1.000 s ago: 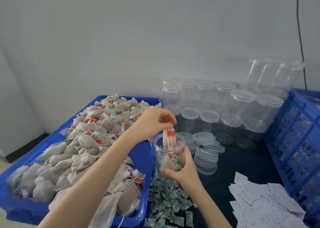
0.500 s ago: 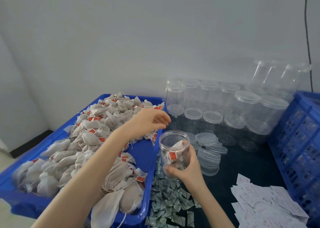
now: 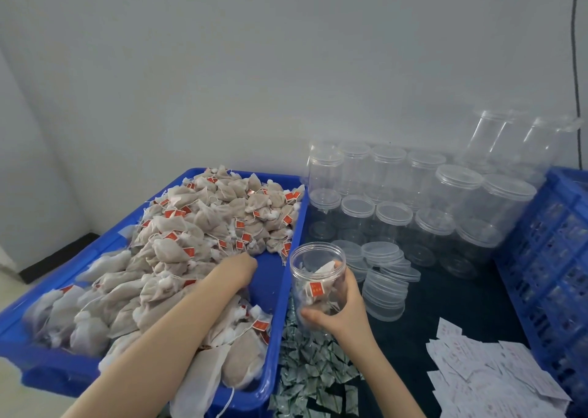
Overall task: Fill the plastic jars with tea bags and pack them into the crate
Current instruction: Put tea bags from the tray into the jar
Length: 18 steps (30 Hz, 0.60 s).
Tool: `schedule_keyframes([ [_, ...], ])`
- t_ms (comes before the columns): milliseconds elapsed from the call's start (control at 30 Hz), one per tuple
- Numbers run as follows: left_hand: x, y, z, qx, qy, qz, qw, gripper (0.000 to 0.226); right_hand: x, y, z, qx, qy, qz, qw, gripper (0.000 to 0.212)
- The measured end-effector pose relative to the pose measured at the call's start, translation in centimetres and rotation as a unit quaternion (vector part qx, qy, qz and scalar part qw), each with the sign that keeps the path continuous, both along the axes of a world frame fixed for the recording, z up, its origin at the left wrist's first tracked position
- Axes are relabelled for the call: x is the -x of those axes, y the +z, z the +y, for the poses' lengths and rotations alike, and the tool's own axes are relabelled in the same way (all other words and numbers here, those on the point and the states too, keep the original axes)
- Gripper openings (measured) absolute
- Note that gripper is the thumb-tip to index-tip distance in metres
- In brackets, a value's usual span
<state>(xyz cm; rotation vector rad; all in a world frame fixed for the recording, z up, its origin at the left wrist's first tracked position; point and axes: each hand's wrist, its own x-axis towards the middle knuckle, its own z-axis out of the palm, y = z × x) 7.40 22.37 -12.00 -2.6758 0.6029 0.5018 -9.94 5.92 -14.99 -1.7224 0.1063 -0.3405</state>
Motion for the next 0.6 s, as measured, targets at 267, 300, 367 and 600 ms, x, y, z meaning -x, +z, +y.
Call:
schedule_keyframes([
  [267,0.3,-0.1,0.1,-0.019,0.016,0.013,1.000,0.041,0.1,-0.2,0.4,0.004,0.000,0.006,1.000,0.098],
  [300,0.3,0.0,0.0,-0.015,0.015,0.010,1.000,0.043,0.1,-0.2,0.4,0.003,-0.002,0.009,1.000,0.100],
  [367,0.2,0.4,0.0,0.009,-0.003,-0.029,1.000,0.038,0.0,-0.5,0.5,0.003,-0.003,0.015,1.000,0.099],
  [600,1.4,3.7,-0.2,0.399,-0.045,-0.229,0.887,0.011,-0.3,-0.8,0.5,-0.004,-0.009,0.030,0.999,0.107],
])
